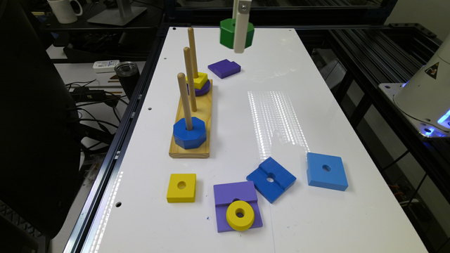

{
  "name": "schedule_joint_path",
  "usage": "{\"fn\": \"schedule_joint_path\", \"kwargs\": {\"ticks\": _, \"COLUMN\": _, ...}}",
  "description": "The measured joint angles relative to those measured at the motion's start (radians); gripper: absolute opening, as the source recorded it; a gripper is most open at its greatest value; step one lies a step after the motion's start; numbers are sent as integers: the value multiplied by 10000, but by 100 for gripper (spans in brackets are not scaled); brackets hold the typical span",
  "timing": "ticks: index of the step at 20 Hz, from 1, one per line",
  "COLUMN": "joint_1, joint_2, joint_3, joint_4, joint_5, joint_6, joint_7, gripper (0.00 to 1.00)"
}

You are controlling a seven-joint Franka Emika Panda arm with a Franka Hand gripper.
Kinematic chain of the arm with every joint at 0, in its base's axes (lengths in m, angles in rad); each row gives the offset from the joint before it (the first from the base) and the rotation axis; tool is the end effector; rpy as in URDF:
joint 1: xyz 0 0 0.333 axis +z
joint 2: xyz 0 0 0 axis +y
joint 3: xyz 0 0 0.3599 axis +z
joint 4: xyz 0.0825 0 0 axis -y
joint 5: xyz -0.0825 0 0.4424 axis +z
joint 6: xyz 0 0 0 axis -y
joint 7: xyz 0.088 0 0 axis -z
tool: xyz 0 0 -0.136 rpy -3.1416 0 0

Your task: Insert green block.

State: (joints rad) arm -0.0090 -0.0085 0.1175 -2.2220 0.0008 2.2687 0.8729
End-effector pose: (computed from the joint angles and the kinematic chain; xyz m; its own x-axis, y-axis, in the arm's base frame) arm 0.5750 0.0627 0.3635 0.7205 -0.6925 0.0357 -0.6913 -0.7214 -0.0420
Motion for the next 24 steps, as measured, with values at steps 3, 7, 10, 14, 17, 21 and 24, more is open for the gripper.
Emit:
{"fn": "schedule_joint_path", "kwargs": {"ticks": 3, "joint_1": 1, "joint_2": 307, "joint_3": 152, "joint_4": 332, "joint_5": -4, "joint_6": 0, "joint_7": 157, "gripper": 0}}
{"fn": "schedule_joint_path", "kwargs": {"ticks": 7, "joint_1": 3, "joint_2": 693, "joint_3": 347, "joint_4": 767, "joint_5": -19, "joint_6": -1, "joint_7": 354, "gripper": 0}}
{"fn": "schedule_joint_path", "kwargs": {"ticks": 10, "joint_1": 8, "joint_2": 967, "joint_3": 471, "joint_4": 1077, "joint_5": -42, "joint_6": -5, "joint_7": 492, "gripper": 0}}
{"fn": "schedule_joint_path", "kwargs": {"ticks": 14, "joint_1": 12, "joint_2": 1293, "joint_3": 613, "joint_4": 1448, "joint_5": -77, "joint_6": -16, "joint_7": 647, "gripper": 0}}
{"fn": "schedule_joint_path", "kwargs": {"ticks": 17, "joint_1": 14, "joint_2": 1531, "joint_3": 711, "joint_4": 1723, "joint_5": -98, "joint_6": -24, "joint_7": 743, "gripper": 0}}
{"fn": "schedule_joint_path", "kwargs": {"ticks": 21, "joint_1": 19, "joint_2": 1788, "joint_3": 813, "joint_4": 2018, "joint_5": -124, "joint_6": -32, "joint_7": 858, "gripper": 0}}
{"fn": "schedule_joint_path", "kwargs": {"ticks": 24, "joint_1": 35, "joint_2": 1927, "joint_3": 863, "joint_4": 2182, "joint_5": -143, "joint_6": -36, "joint_7": 919, "gripper": 0}}
